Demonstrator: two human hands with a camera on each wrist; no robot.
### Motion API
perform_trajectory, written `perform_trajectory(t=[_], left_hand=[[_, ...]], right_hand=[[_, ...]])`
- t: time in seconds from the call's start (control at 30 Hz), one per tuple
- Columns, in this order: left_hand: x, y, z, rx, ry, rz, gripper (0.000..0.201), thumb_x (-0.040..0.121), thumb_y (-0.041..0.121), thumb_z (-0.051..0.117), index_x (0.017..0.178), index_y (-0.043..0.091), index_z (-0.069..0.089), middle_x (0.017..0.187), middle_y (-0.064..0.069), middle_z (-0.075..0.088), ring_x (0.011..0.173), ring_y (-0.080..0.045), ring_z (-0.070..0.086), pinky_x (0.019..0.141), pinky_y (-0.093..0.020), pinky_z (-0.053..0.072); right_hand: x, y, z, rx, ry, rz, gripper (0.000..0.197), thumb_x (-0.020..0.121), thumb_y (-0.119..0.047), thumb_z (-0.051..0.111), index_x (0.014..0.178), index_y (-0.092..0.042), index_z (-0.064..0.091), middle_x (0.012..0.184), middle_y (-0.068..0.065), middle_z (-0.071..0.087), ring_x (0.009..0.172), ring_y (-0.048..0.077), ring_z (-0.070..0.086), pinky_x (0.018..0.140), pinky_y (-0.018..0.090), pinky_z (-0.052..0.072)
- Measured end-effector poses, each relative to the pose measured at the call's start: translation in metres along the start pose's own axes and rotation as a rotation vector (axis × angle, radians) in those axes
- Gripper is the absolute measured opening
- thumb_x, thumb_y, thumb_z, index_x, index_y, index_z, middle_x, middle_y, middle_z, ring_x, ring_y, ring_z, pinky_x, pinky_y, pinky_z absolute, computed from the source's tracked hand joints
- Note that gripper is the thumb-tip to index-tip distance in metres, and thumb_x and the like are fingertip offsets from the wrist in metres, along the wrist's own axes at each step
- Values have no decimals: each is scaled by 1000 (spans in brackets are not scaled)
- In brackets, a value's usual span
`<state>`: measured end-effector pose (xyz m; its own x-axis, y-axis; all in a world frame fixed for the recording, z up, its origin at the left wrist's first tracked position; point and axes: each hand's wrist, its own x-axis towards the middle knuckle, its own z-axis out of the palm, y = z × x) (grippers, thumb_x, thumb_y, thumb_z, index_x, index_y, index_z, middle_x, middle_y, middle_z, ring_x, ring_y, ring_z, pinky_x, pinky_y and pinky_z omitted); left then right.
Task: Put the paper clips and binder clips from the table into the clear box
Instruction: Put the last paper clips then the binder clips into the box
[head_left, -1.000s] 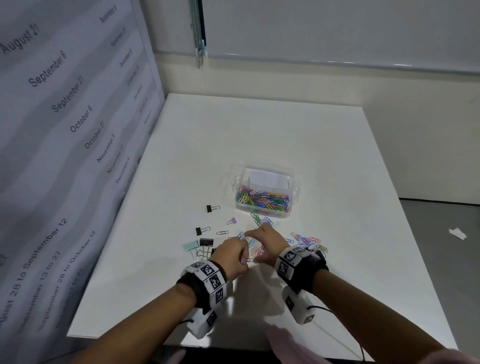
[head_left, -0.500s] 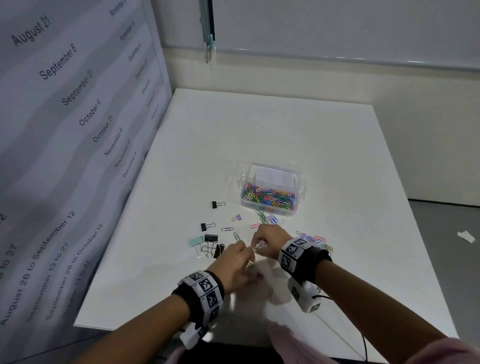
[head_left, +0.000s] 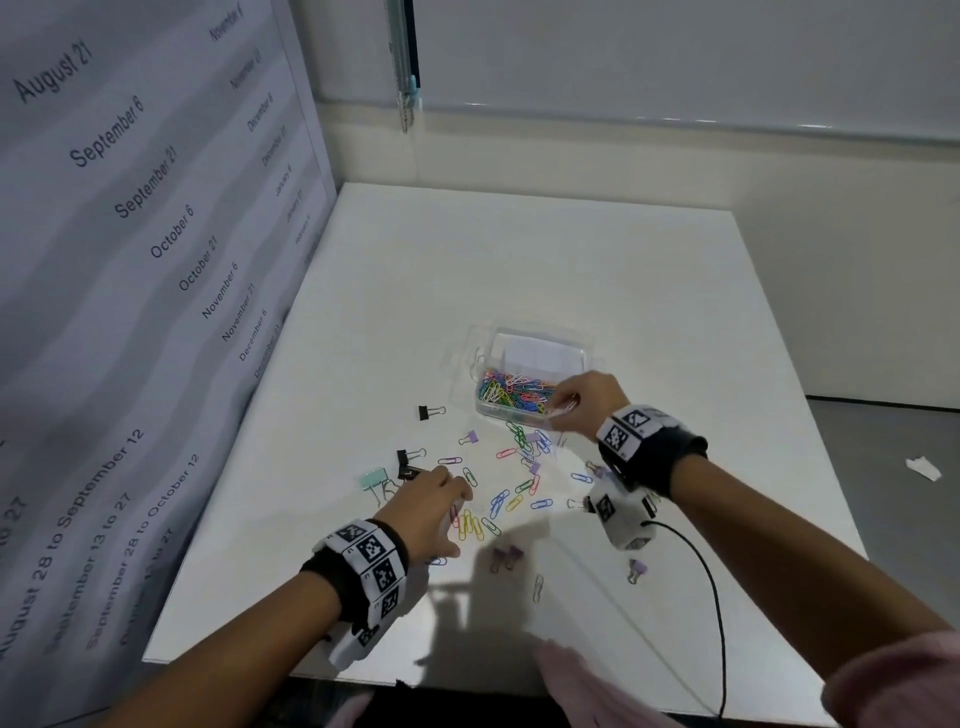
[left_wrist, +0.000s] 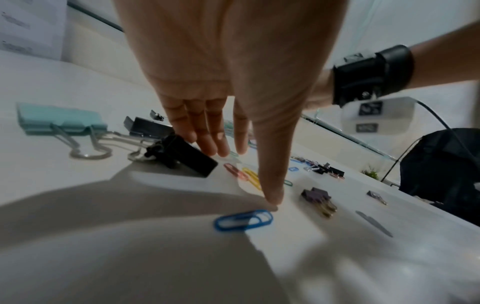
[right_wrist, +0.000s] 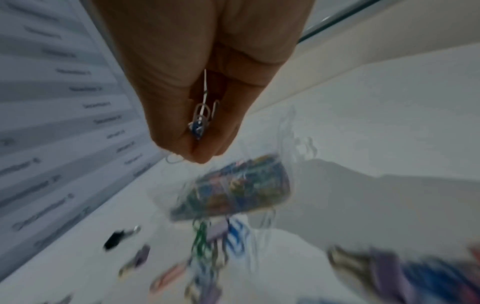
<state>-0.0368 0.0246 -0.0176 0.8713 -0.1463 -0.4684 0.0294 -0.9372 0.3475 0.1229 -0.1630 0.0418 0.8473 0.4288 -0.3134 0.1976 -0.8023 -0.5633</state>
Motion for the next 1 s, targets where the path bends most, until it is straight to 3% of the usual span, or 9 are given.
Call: perform_trajectory(t=[0.13,0.23,0.37,0.5,0.57,0.63,0.77,0.87,1.0], left_hand=[[-1,6,3,105,16,17,72,65,37,77,127,22,44,125,-2,48,114,-23,47,95,-33,39],[-8,10,4,208,26,55,67,66,41,74,123,24,44,122,1,50,111,-23,44,92,-34,36],[-19,5,3,286,-7,131,54,69,27,72,116,17,48,116,-5,51,103,-26,45,85,-35,38],[-21,-2,-2,417,7,83,71,21,61,81,82,32,58,79,10,58,72,-11,58,57,-25,48],[-15,-7,0,400,72,75,73,13,69,78,74,35,57,71,13,57,66,-9,58,53,-22,47],[-11,-6,-2,398,86,106,68,21,70,78,75,34,58,74,12,59,69,-11,58,58,-24,48],[3,-2,-7,321,13,127,52,70,53,67,108,20,51,113,0,56,110,-22,45,92,-35,32],[12,3,-8,248,5,138,43,76,47,64,104,18,51,108,1,61,109,-22,48,90,-35,29],[22,7,1,115,15,128,33,77,39,68,94,16,52,94,0,66,96,-24,58,80,-32,25]], right_hand=[[17,-2,-14,-32,99,-20,15,74,-9,70,88,-10,72,97,8,72,77,11,55,56,9,36],[21,-1,-12,-118,9,8,21,76,-7,69,95,-14,71,106,6,69,85,16,59,71,18,43],[14,-4,-3,-188,20,-67,20,81,-1,60,96,-11,70,106,7,67,94,21,62,80,21,43],[-7,-9,16,-156,-67,-124,23,84,0,48,83,-10,68,91,5,68,77,14,56,73,20,44],[-17,-7,30,-204,-198,-135,24,83,-1,46,83,-10,68,88,3,69,75,11,54,71,21,43],[-26,0,44,-302,-330,-134,16,80,-4,54,88,-11,67,87,0,64,80,11,51,73,22,41],[-37,11,68,-363,-403,-92,23,79,-5,57,100,-12,64,108,7,63,97,22,54,81,29,42],[-43,10,81,-296,-337,-99,26,82,-3,50,100,-11,67,113,10,62,108,26,55,91,30,43],[-42,2,92,-200,-299,-134,27,81,-4,49,95,-12,70,107,7,69,103,22,59,84,23,41]])
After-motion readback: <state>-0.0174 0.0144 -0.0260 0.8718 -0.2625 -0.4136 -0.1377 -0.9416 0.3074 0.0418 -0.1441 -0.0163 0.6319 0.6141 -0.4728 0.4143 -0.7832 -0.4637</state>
